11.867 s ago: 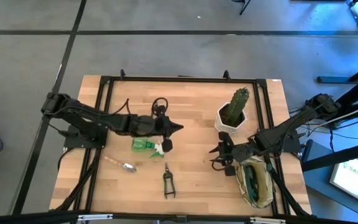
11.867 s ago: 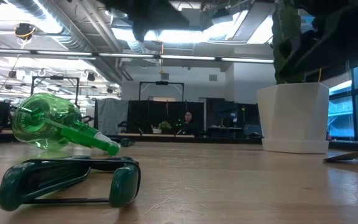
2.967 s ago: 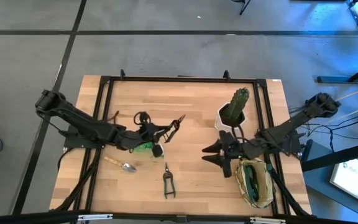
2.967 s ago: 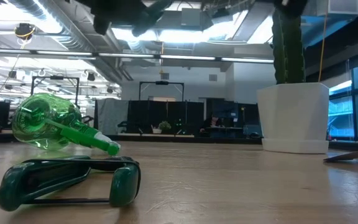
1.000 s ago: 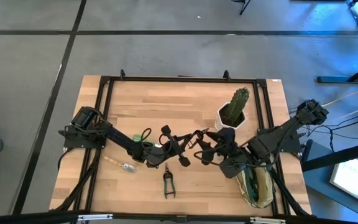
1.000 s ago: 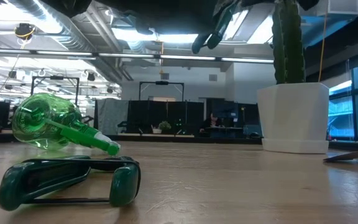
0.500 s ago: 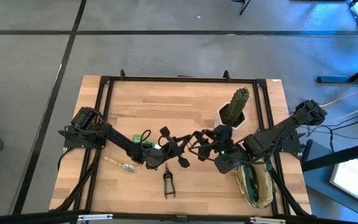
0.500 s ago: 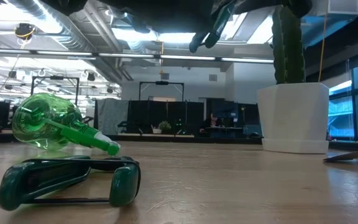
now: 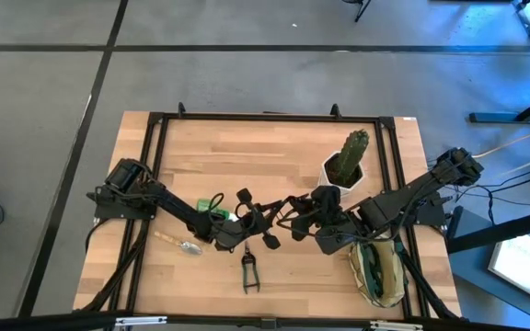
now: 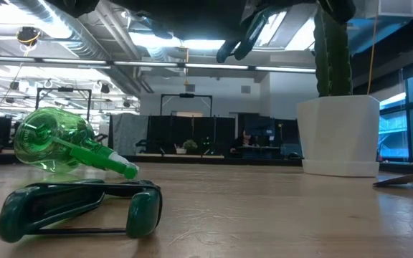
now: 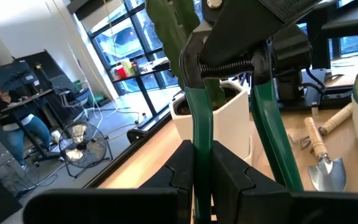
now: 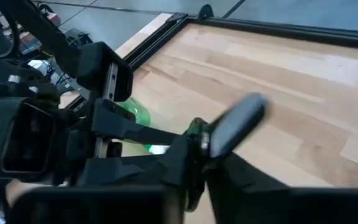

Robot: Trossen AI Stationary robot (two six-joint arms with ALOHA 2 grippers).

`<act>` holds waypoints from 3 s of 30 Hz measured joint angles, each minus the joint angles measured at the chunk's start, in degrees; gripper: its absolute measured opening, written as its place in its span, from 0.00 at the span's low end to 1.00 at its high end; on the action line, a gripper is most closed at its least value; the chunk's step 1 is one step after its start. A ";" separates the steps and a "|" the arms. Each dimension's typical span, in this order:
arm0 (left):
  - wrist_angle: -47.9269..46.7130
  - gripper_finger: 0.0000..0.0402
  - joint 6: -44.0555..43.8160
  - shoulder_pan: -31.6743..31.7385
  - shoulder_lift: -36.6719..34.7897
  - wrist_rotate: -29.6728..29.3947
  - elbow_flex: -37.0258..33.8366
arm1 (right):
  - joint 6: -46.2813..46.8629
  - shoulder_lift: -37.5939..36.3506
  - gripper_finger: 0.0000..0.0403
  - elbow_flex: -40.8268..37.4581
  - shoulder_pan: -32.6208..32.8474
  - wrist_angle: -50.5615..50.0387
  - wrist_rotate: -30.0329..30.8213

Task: Pick & Place Garden tools in Gardening bag
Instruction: Put the top grafting pruner into the side pocket of the white bag

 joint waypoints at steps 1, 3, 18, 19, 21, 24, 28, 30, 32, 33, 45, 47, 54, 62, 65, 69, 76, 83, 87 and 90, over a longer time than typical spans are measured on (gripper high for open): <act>-0.14 0.06 0.03 -0.09 0.00 -0.12 0.00 | 0.02 -0.02 0.05 0.02 0.00 0.23 -0.15; -0.64 0.06 0.00 -0.09 0.00 -0.37 0.00 | -0.06 -0.02 0.04 0.07 -0.04 0.48 -0.52; 1.35 0.21 10.35 -3.60 -0.09 -9.65 0.04 | 3.87 0.00 0.03 9.35 3.91 -17.06 0.46; 1.77 0.21 10.62 -3.64 -0.09 -10.32 0.04 | 5.10 0.00 0.03 10.11 4.47 -18.68 0.71; 2.06 0.21 10.72 -3.70 -0.09 -12.41 0.04 | 7.95 0.00 0.03 11.34 5.80 -22.07 0.91; 2.06 0.22 9.64 -3.35 -0.09 -14.29 0.04 | 13.09 -0.02 0.03 12.80 8.17 -26.66 0.90; 1.19 0.22 8.04 -3.16 -0.09 -14.39 0.04 | 20.67 -0.02 0.03 12.85 10.59 -32.39 -1.27; 1.20 0.22 8.17 -3.32 -0.09 -15.41 0.04 | 24.23 -0.02 0.03 12.85 11.56 -35.05 -3.43; 1.13 0.22 8.51 -3.52 -0.09 -16.28 0.04 | 27.14 -0.02 0.03 12.79 12.69 -36.42 -5.62; 0.91 0.22 8.49 -3.53 -0.09 -16.34 0.04 | 28.34 -0.02 0.03 12.78 13.29 -36.97 -6.32; -0.06 0.22 8.27 -4.87 -0.09 -16.41 0.04 | 42.16 -0.01 0.03 12.81 20.80 -40.37 -15.96; -0.11 0.22 8.25 -5.25 -0.09 -16.41 0.04 | 45.20 0.00 0.03 13.75 22.22 -42.89 -18.52; -0.12 0.22 7.08 -6.92 -0.09 -16.41 0.04 | 55.77 -0.02 0.03 19.56 27.40 -55.79 -22.45; -0.13 0.22 5.27 -8.09 -0.09 -16.23 0.04 | 56.25 0.85 0.03 20.40 27.13 -56.65 -23.74; -0.13 0.22 4.78 -8.09 -0.09 -16.21 0.04 | 55.80 2.44 0.03 19.39 26.56 -56.63 -25.50; -0.13 0.22 4.64 -8.09 -0.09 -16.19 0.04 | 55.24 4.52 0.03 19.35 26.06 -56.53 -25.47; -0.14 0.22 4.66 -8.09 -0.09 -16.14 0.04 | 47.84 7.75 0.03 24.82 24.59 -56.67 -27.87; -0.15 0.22 4.64 -8.09 -0.09 -16.12 0.04 | 34.46 12.44 0.03 35.37 22.63 -56.64 -23.77; -0.29 0.22 4.22 -8.09 -0.09 -16.10 0.04 | 25.96 14.15 0.03 41.01 21.94 -56.60 -18.19; -0.87 0.22 3.61 -8.09 -0.07 -16.08 0.04 | 25.78 14.25 0.03 42.27 21.69 -56.69 -17.25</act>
